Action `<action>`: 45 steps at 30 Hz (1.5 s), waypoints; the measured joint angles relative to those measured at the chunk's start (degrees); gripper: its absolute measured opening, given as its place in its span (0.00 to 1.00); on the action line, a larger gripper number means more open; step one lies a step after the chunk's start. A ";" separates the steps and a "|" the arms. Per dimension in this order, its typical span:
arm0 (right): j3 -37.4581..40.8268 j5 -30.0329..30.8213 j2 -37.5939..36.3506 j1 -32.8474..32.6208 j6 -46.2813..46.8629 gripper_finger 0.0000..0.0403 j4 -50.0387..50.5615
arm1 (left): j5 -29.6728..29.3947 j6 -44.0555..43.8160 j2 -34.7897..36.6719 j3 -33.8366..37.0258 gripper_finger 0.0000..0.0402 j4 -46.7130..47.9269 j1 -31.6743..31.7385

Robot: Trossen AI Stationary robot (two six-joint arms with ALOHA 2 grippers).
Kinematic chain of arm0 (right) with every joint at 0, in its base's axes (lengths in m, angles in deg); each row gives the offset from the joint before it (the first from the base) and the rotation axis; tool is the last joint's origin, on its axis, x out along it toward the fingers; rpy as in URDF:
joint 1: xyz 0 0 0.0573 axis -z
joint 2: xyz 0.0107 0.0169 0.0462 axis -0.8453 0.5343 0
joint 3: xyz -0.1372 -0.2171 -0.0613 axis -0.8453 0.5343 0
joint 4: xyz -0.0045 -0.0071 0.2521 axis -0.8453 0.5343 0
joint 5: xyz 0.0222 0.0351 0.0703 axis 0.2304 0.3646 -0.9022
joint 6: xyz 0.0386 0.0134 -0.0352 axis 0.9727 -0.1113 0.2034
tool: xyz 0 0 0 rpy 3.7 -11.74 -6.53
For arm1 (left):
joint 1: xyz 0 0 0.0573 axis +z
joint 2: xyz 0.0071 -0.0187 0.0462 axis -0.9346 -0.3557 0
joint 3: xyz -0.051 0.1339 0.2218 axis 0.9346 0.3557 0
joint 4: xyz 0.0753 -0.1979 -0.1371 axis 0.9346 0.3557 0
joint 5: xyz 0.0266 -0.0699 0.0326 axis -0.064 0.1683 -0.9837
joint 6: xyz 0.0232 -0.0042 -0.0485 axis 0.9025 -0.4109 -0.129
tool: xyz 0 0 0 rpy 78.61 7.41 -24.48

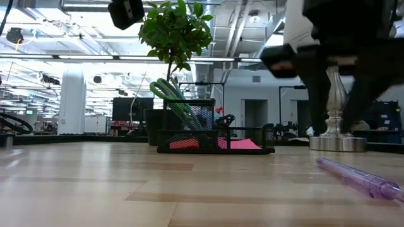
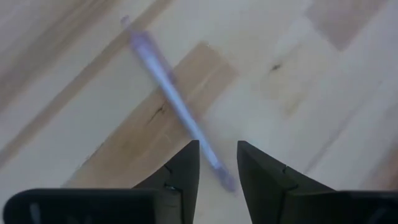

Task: Pick and place office supplies into organizer
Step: Put the purple pen into the black desk organizer

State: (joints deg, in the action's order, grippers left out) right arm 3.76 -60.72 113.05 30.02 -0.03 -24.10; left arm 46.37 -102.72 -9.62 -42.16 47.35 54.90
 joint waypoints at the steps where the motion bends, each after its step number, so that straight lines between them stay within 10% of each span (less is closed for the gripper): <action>1: 1.02 -0.90 0.00 0.27 -1.28 0.25 -1.22 | -0.23 -0.45 0.00 -0.02 0.18 0.00 -0.02; 15: 13.26 -10.68 0.00 6.43 -15.96 0.24 -26.01 | -7.60 -11.97 0.00 0.00 0.18 -0.22 0.00; 45: 20.97 -26.95 -10.08 9.68 -14.25 0.24 -28.50 | -9.04 -12.96 0.00 0.00 0.18 -0.44 0.00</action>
State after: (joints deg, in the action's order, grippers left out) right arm 24.73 -87.68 102.98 39.71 -14.28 -52.60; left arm 37.33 -115.68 -9.62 -42.16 46.91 54.90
